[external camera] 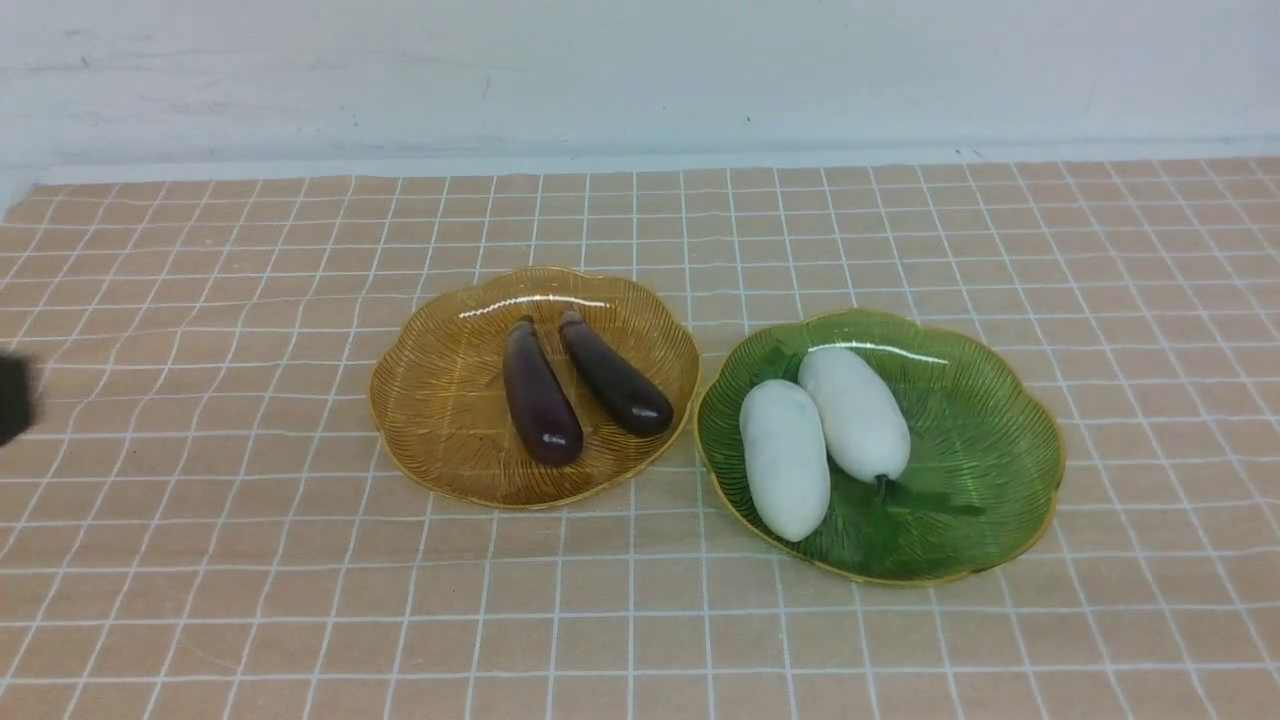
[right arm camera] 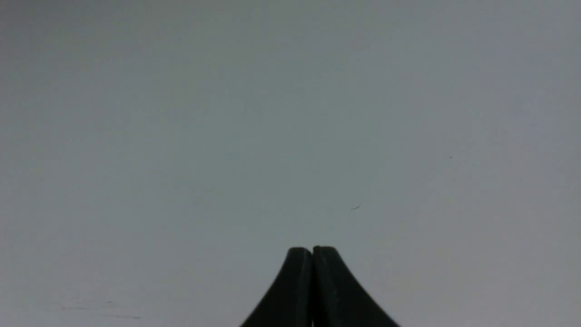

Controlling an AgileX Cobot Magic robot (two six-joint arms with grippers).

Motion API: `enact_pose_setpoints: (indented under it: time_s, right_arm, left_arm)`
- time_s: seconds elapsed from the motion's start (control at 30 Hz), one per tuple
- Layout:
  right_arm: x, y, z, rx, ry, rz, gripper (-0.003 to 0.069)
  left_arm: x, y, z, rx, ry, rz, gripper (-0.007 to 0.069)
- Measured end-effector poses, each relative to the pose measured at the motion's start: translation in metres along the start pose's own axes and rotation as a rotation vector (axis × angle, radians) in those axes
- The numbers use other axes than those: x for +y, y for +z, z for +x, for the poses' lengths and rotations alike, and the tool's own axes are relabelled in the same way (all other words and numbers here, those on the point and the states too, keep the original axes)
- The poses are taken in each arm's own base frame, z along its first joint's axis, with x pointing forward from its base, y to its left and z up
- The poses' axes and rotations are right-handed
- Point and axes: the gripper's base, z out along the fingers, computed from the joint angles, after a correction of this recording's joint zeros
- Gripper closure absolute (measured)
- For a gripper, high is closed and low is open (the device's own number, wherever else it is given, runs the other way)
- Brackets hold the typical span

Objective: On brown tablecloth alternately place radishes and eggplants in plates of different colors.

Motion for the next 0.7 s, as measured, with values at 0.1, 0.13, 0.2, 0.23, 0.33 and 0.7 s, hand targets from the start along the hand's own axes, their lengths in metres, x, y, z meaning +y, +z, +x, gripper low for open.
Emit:
enact_pose_setpoints:
  time_s: [0.1, 0.13, 0.2, 0.23, 0.33, 0.7]
  right_arm:
    - [0.000, 0.000, 0.000, 0.001, 0.000, -0.001, 0.0674]
    - [0.000, 0.000, 0.000, 0.001, -0.001, -0.001, 0.0674]
    - [0.000, 0.000, 0.000, 0.005, -0.001, 0.000, 0.0674]
    - [0.000, 0.000, 0.001, 0.007, -0.001, 0.000, 0.0674]
    - [0.000, 0.000, 0.001, 0.011, -0.001, 0.000, 0.0674]
    - [0.000, 0.000, 0.001, 0.015, -0.001, 0.001, 0.0674]
  left_arm:
    - [-0.008, 0.014, 0.006, 0.094, 0.068, 0.025, 0.0628]
    - [-0.010, 0.018, 0.008, 0.120, 0.069, 0.037, 0.0628]
    - [-0.016, 0.025, 0.010, 0.149, 0.062, 0.068, 0.0628]
    - [-0.019, 0.029, 0.012, 0.162, 0.052, 0.083, 0.0628]
    - [-0.021, 0.032, 0.012, 0.164, 0.052, 0.097, 0.0628]
    - [-0.021, 0.032, 0.012, 0.161, 0.065, 0.096, 0.0627]
